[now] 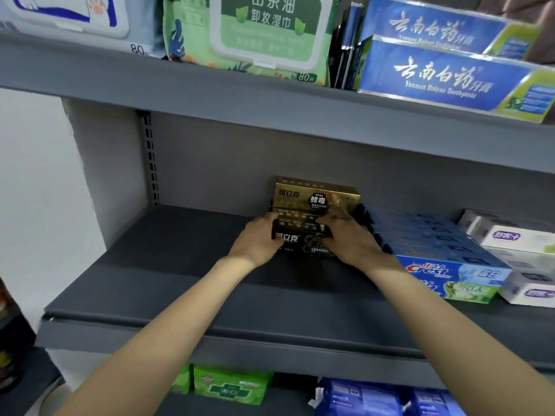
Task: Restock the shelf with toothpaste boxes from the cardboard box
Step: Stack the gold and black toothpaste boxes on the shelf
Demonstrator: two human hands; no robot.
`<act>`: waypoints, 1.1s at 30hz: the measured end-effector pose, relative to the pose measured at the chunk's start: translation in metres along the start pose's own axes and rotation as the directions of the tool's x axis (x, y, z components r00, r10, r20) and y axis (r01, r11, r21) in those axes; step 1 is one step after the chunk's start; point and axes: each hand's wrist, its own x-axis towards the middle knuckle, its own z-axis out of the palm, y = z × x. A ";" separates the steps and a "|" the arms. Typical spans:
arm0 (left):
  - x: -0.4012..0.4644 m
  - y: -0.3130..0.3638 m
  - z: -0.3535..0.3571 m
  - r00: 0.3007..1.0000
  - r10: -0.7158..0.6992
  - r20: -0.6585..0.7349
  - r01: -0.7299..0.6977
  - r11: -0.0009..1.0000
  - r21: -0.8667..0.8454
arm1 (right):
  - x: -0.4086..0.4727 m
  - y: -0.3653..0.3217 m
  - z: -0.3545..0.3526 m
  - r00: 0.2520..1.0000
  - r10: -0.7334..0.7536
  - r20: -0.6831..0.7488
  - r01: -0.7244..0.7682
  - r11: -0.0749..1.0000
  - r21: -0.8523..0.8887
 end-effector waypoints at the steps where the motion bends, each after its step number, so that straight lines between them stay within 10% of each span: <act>1: -0.004 0.003 0.000 1.000 0.003 -0.021 -0.002 0.997 0.071 | -0.003 -0.004 -0.002 1.000 0.006 -0.005 -0.005 1.000 0.020; 7: -0.055 0.031 -0.009 0.982 0.084 -0.172 -0.005 0.910 0.414 | -0.044 -0.039 -0.013 0.993 -0.006 -0.120 0.027 0.983 0.180; 17: -0.227 0.044 -0.003 0.929 0.110 -0.355 0.020 0.939 0.342 | -0.205 -0.100 0.001 0.961 -0.220 -0.166 0.263 0.914 0.308; 26: -0.400 -0.036 0.002 0.940 -0.264 -0.215 0.322 0.896 0.307 | -0.325 -0.199 0.083 0.908 -0.408 0.099 0.342 0.855 0.389; 33: -0.501 -0.140 -0.022 0.784 -0.600 -0.158 0.620 0.771 0.149 | -0.372 -0.307 0.150 0.842 -0.470 0.264 0.329 0.836 0.439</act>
